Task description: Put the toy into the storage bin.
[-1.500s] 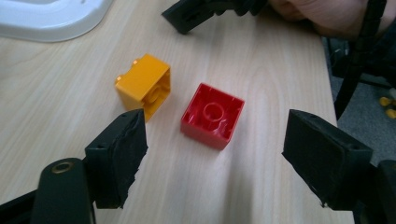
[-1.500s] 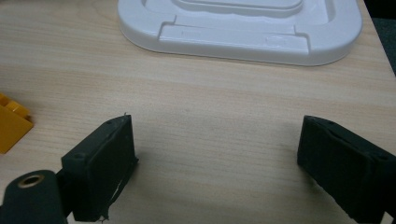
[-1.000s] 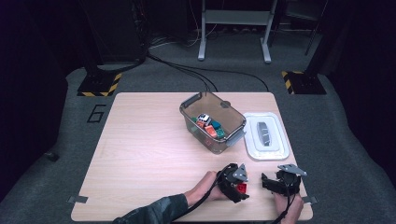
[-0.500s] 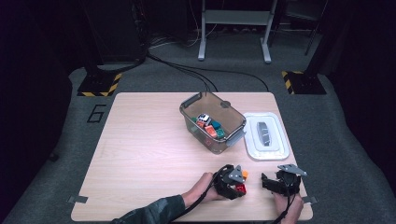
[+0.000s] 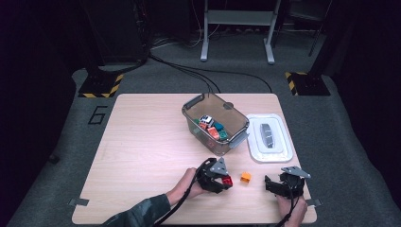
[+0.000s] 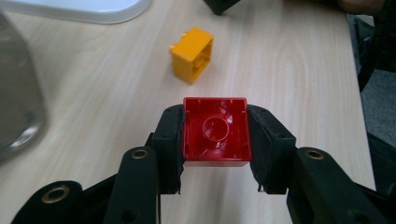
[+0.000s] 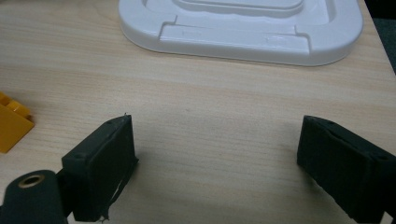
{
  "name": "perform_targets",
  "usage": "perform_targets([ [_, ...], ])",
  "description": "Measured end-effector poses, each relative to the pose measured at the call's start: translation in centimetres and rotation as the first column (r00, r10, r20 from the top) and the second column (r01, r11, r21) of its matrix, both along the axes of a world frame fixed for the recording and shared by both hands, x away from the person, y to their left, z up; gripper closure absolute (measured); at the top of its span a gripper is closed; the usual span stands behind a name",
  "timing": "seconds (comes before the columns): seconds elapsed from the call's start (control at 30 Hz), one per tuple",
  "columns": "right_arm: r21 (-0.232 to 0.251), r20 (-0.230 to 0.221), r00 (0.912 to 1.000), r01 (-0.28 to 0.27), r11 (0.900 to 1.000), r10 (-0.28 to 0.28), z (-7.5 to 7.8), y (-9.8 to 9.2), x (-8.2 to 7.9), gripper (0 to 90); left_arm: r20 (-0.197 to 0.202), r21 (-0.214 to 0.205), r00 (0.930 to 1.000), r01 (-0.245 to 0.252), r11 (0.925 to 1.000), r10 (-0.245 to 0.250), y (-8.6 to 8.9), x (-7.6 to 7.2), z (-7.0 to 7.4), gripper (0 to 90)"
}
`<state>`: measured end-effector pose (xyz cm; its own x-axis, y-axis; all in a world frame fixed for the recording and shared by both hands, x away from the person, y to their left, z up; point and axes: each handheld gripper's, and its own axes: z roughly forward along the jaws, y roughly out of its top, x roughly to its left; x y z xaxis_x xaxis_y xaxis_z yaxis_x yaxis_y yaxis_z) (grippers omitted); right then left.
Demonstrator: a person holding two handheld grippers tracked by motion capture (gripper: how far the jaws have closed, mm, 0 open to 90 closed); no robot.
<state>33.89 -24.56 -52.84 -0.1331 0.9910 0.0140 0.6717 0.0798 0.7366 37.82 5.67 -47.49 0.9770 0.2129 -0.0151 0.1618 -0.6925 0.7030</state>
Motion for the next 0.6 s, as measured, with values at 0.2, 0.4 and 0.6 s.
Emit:
perform_targets([
  [0.2,0.0,0.0,1.0,0.0,1.0,0.0,0.0,0.0,0.0,10.5,0.004,-0.024,0.9972,-0.074,0.997,0.074,2.8,1.2,1.1,59.0],
  [0.4,0.0,-0.001,1.0,0.001,1.0,-0.001,0.0,0.0,0.0,10.5,0.029,-0.045,0.9885,-0.147,0.9881,0.149,5.1,2.6,2.5,58.9],
  [0.6,-0.003,0.003,1.0,-0.004,1.0,0.004,0.0,0.0,0.0,10.4,0.041,-0.071,0.9773,-0.205,0.9763,0.208,7.1,3.9,4.1,59.0],
])
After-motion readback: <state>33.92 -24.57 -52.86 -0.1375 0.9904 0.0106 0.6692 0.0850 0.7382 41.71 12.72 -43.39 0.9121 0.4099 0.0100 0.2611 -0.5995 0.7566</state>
